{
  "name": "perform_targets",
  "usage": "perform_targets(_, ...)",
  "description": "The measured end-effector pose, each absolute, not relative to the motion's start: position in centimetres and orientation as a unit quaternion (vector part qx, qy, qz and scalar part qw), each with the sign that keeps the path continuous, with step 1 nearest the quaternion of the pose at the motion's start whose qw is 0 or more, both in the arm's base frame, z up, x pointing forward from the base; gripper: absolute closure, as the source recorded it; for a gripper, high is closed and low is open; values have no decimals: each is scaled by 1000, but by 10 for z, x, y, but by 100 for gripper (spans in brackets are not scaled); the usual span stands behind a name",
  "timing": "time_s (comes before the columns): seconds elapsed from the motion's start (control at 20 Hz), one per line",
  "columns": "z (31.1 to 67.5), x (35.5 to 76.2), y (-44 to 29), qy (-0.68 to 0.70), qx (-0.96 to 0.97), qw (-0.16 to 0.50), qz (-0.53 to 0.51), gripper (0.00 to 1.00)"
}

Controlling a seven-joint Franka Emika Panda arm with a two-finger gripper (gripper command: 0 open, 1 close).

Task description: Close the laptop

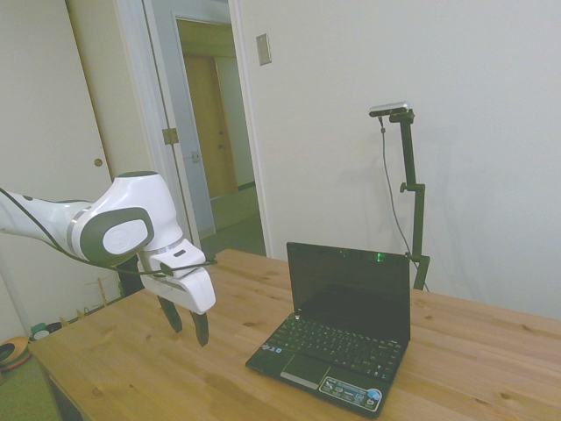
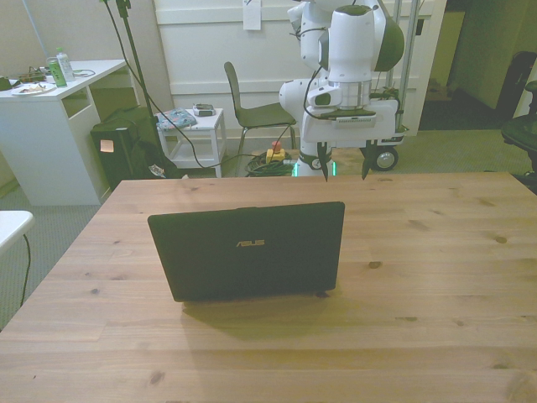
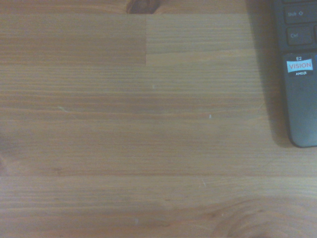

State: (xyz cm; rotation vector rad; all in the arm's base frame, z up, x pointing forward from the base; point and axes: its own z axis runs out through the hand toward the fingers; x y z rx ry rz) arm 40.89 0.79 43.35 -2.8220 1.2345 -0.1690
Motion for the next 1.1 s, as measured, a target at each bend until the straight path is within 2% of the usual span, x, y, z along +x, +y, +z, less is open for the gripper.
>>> perform_targets(0.2, 434, 410, 4, 399, -915, 30, -55, 0)
perform_targets(0.4, 455, 419, 6, 408, -908, 49, -75, 0)
perform_targets(0.65, 513, 437, 1, 429, -891, 94, -113, 0)
perform_targets(0.9, 590, 453, -20, 454, -872, 131, -130, 0)
perform_targets(1.1, 623, 468, -59, 483, -851, 149, -138, 0)
